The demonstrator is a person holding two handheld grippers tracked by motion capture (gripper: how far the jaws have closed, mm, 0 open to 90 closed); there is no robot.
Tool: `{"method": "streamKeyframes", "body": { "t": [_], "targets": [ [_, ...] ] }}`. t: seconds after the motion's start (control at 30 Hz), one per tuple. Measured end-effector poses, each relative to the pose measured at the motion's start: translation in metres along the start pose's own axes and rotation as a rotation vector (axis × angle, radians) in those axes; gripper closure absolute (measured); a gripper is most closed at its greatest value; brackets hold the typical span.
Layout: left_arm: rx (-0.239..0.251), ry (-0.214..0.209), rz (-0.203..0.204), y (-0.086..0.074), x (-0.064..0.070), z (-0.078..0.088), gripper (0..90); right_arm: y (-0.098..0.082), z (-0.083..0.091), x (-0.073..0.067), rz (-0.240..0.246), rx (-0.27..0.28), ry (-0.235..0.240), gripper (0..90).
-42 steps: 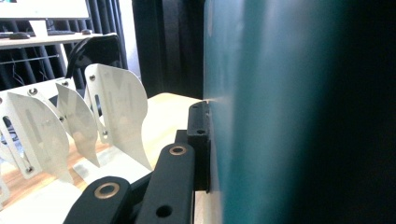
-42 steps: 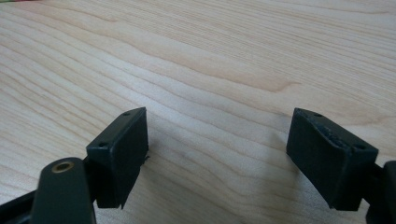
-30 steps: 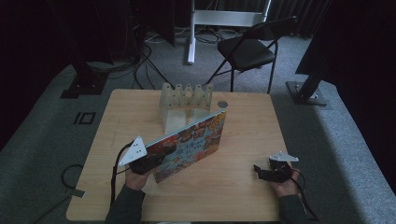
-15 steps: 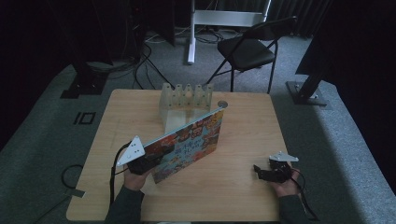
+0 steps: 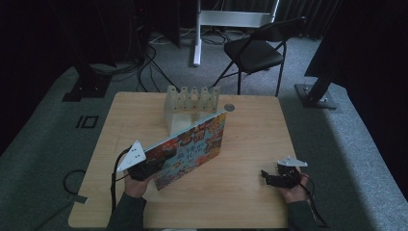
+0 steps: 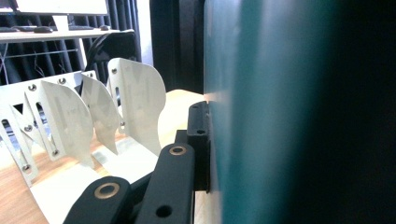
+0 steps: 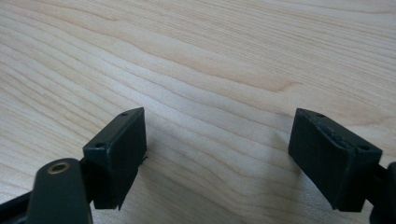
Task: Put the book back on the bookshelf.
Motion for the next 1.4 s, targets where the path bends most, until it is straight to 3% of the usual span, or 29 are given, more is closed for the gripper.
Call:
{"method": "streamKeyframes", "body": {
  "t": [1.4],
  "targets": [
    [0.000,0.059,0.024,0.002,-0.009,0.014,80.7,0.001,-0.001,0.000,0.004,0.001,0.005,18.5]
  ]
}}
Point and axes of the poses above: each handheld gripper's, and its own axes: z roughly backward along the jaws, y roughly out of its top, x roughly to its right, the point moved 10 cm from there along -z, roughly forward along the jaws, and after that the axes turned 11 degrees about z, right-handed, at the moved point
